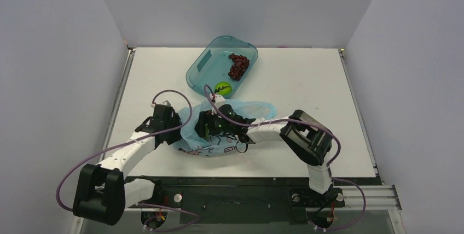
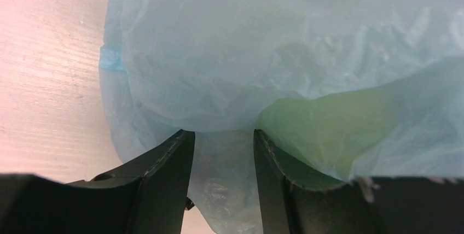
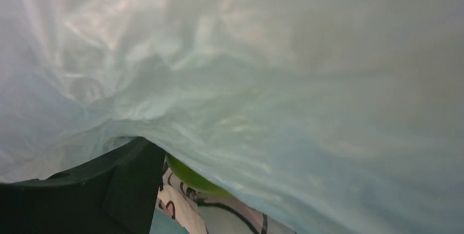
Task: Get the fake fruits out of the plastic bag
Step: Take out the fake fruit from the plastic bag, then move the plastic bag to the center of the board.
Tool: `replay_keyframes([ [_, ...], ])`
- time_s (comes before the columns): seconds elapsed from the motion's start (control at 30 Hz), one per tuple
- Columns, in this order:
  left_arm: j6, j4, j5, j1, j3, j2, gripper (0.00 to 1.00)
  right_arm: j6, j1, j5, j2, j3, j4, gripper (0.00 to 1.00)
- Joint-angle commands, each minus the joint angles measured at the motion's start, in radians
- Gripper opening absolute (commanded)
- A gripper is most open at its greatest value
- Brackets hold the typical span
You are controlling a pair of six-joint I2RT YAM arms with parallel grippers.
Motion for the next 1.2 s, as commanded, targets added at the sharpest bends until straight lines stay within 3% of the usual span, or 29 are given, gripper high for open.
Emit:
replay_keyframes([
  [0.0,-0.007,0.027,-0.003,0.014,-0.016,-0.064,0.42,-0.046,0.002,0.073,-0.168,-0.007,-0.17,0.16],
  [0.37,-0.019,0.044,-0.015,0.043,-0.099,-0.132,0.43,-0.218,-0.006,0.31,-0.392,-0.061,-0.467,0.06],
  [0.57,-0.018,-0.103,0.017,0.049,0.003,-0.259,0.48,-0.276,-0.021,0.392,-0.51,-0.099,-0.575,0.0],
  [0.87,-0.007,-0.311,0.043,0.049,0.213,-0.494,0.53,-0.296,-0.063,0.393,-0.727,-0.113,-0.635,0.0],
  [0.97,-0.037,-0.304,0.133,0.049,0.224,-0.555,0.53,-0.288,-0.079,0.384,-0.766,-0.084,-0.638,0.0],
  [1.07,-0.105,-0.173,0.346,0.033,0.175,-0.592,0.54,-0.281,-0.097,0.356,-0.774,-0.029,-0.651,0.0],
  [1.17,-0.134,-0.152,0.338,-0.1,0.155,-0.577,0.54,-0.284,-0.113,0.339,-0.783,0.005,-0.648,0.0],
])
